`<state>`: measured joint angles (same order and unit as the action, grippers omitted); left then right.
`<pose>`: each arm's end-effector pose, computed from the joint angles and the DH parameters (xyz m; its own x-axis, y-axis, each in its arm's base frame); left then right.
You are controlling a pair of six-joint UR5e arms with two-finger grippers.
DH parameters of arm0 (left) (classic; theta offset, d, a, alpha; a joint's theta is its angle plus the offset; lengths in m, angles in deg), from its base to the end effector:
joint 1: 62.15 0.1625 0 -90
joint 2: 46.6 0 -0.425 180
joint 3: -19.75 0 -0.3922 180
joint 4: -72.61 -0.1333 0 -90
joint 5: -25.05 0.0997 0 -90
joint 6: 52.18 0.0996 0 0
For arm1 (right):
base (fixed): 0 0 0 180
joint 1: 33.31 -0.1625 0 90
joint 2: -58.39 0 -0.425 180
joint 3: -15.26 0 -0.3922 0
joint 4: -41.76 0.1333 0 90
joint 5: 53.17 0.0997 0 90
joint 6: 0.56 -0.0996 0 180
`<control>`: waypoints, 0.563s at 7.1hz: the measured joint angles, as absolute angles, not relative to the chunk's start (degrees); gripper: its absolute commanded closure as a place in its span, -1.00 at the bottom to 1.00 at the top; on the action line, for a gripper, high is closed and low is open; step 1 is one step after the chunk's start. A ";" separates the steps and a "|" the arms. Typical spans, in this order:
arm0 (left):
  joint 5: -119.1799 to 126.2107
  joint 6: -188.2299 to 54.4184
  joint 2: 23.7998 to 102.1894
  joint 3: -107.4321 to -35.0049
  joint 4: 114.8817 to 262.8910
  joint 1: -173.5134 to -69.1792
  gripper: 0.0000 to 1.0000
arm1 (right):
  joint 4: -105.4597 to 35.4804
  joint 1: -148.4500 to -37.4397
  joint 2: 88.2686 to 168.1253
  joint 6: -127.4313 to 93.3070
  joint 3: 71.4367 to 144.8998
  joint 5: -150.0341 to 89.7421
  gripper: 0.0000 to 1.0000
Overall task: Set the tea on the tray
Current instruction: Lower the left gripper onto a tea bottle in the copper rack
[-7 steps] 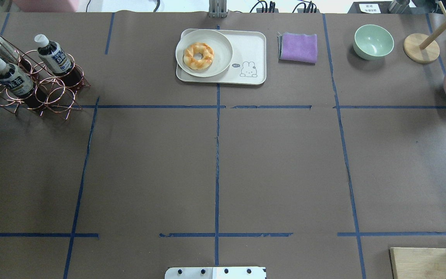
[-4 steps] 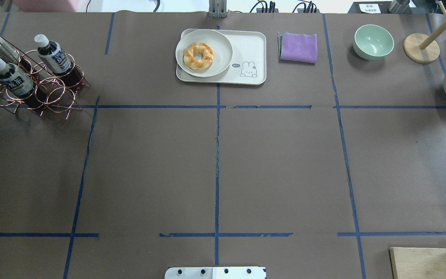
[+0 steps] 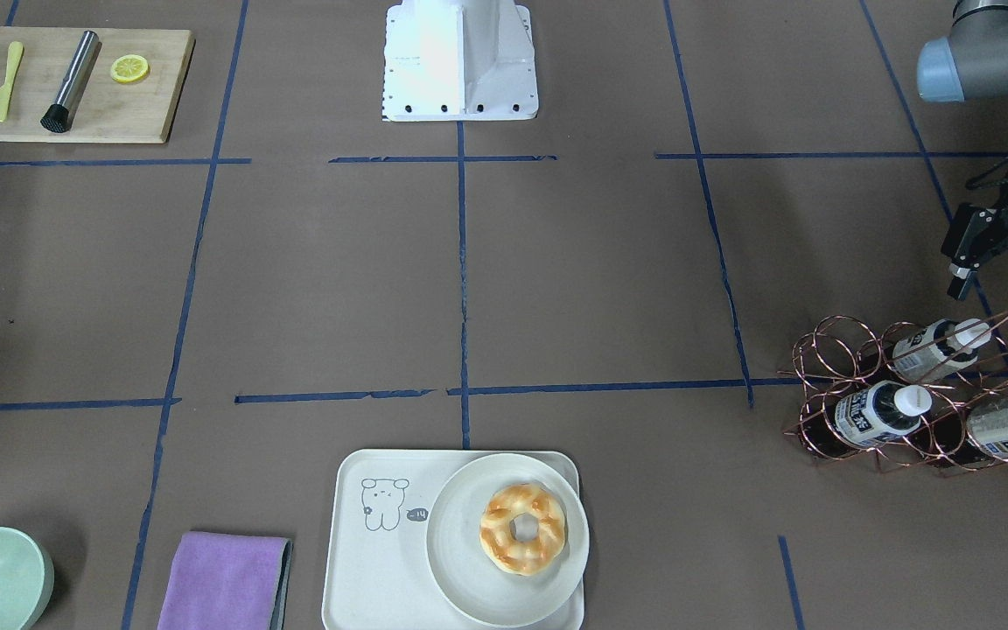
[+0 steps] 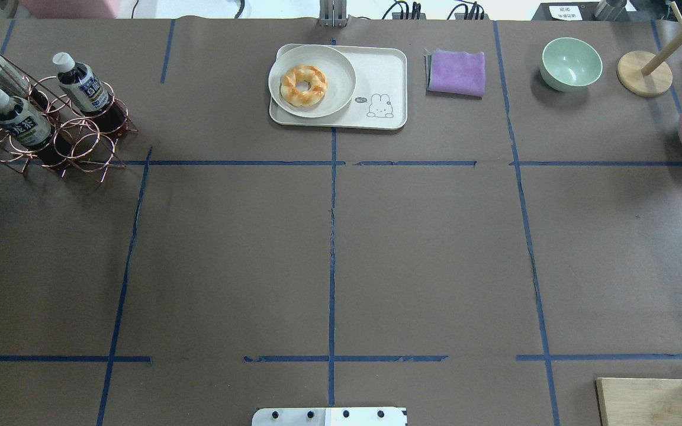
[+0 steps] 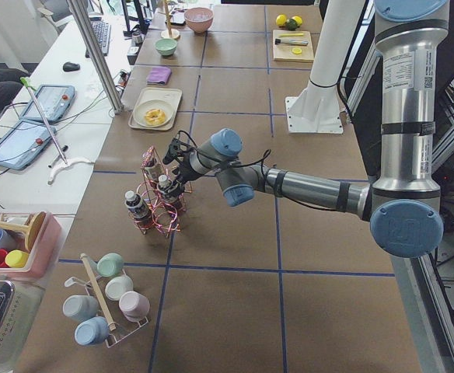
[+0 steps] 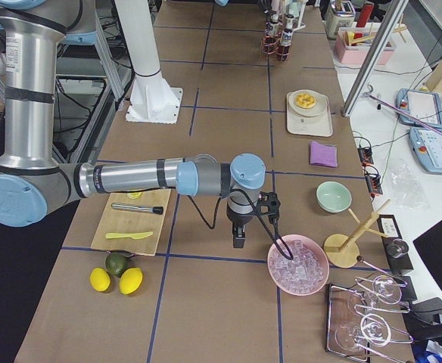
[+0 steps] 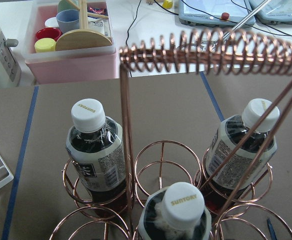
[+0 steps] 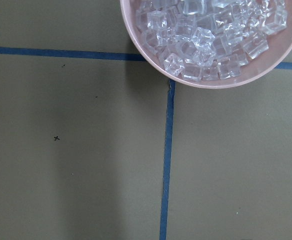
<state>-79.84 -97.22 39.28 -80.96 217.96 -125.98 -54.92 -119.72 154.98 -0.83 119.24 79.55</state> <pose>0.1198 -0.4881 0.4987 0.6890 0.1463 -0.7098 0.3964 0.7439 0.5380 0.0380 -0.4440 0.6062 0.7330 -0.0497 0.6784 0.0592 0.9982 0.0092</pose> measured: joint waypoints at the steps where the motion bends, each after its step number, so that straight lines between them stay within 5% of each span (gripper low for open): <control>1: -78.45 -97.25 39.88 -80.75 217.97 -125.09 -0.49 | -54.92 -119.72 154.98 -0.82 119.21 79.55 -1.00; 4: -76.83 -97.21 41.59 -79.62 217.84 -123.91 -0.35 | -54.92 -119.71 154.98 -0.82 119.15 79.53 -1.00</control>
<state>-76.83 -97.21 41.59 -79.62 217.84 -123.91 -54.92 -119.71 154.98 -0.82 119.15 79.53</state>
